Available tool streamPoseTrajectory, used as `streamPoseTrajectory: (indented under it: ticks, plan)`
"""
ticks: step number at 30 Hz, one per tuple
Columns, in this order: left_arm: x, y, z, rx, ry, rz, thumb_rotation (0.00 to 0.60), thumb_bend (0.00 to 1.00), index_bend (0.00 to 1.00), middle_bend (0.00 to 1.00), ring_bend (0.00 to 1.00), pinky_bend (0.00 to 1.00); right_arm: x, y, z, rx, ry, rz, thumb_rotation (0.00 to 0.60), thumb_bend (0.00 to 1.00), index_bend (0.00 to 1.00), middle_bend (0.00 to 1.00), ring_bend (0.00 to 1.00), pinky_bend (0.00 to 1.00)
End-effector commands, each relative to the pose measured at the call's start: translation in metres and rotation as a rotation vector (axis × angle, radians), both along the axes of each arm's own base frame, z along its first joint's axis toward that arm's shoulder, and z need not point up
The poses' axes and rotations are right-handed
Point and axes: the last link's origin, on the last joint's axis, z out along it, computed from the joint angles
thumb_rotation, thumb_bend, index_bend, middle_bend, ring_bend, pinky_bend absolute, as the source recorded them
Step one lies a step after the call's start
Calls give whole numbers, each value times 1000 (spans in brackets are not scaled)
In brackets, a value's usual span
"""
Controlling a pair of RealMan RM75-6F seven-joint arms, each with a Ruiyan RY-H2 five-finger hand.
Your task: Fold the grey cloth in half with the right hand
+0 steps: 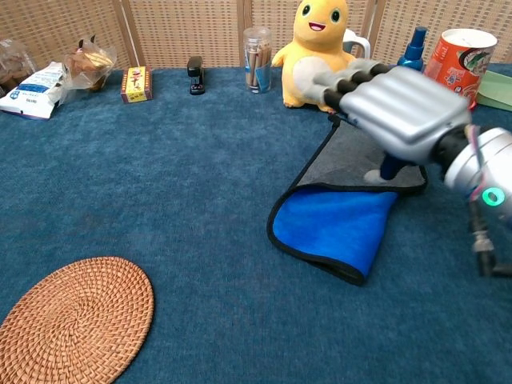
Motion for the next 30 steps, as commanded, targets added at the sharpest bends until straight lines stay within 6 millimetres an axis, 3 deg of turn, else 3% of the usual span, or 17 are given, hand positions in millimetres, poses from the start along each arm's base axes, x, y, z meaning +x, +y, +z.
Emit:
streamPoseTrajectory:
  ticks: [1, 11, 30]
  plan:
    - [0, 0, -1, 0, 1, 0, 600, 120, 0, 0, 0, 0, -17, -8, 14, -27, 24, -18, 600, 0, 0, 0, 0, 62]
    - [0, 1, -3, -6, 10, 6, 600, 122, 0, 0, 0, 0, -42, -12, 19, -15, 52, -44, 600, 0, 0, 0, 0, 61]
    - [0, 2, -5, -9, 13, 12, 600, 122, 0, 0, 0, 0, -48, -8, -8, 57, 40, -5, 600, 0, 0, 0, 0, 70]
